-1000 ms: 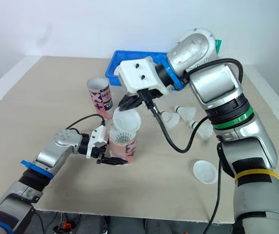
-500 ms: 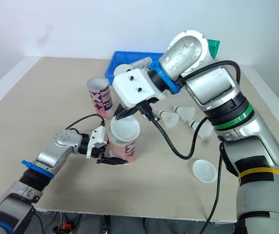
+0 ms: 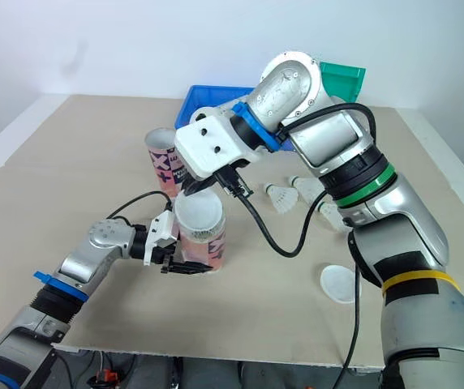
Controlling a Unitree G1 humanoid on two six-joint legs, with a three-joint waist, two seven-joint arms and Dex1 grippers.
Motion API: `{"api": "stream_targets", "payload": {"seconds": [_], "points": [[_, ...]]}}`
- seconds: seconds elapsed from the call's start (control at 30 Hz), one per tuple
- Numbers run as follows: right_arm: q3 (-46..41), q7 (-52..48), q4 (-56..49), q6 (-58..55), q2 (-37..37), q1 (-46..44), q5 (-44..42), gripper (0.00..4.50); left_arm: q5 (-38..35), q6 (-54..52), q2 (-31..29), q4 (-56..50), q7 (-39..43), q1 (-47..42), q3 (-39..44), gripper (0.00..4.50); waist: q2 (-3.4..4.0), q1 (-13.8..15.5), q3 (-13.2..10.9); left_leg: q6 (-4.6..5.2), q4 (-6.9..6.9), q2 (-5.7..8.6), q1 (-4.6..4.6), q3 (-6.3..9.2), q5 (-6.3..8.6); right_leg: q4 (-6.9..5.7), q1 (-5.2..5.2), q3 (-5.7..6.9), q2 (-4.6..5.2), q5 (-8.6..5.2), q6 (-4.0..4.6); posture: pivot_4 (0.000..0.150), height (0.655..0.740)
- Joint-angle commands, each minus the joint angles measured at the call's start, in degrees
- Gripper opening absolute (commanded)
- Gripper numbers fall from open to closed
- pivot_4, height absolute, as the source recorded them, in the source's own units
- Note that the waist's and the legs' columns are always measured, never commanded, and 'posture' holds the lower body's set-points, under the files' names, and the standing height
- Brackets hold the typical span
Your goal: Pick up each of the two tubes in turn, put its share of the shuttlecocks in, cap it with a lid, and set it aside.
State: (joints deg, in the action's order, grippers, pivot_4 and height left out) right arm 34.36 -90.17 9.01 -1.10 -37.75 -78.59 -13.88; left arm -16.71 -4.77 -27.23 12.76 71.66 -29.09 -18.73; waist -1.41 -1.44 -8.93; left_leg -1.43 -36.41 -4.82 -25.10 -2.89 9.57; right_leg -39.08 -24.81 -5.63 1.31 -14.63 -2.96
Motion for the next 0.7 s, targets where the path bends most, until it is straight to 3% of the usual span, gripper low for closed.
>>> {"api": "stream_targets", "payload": {"seconds": [0.03, 0.7], "points": [[1.12, -2.33, -4.26, 0.55, -3.22, -0.53, -3.86, 0.04, 5.26, -1.27, -1.75, 3.96, -3.45, 2.04, -0.10, 2.73, 0.00, 0.00, 0.00, 0.00, 0.01, 0.00, 0.00, 0.00, 0.00, 0.00, 0.00, -0.01, 0.00, 0.00, 0.00, 0.150, 0.7037], [1.42, -2.33, 4.40, 1.62, -0.37, -7.42, -7.23, 0.04, 5.28, -1.35, -1.70, 3.55, -3.95, 2.65, 0.28, 2.73, -0.01, -0.06, 0.00, 0.03, 0.01, 0.00, -0.01, -0.02, -0.02, 0.01, -0.10, -0.01, 0.04, 0.07, 0.12, 0.150, 0.7037]]}}
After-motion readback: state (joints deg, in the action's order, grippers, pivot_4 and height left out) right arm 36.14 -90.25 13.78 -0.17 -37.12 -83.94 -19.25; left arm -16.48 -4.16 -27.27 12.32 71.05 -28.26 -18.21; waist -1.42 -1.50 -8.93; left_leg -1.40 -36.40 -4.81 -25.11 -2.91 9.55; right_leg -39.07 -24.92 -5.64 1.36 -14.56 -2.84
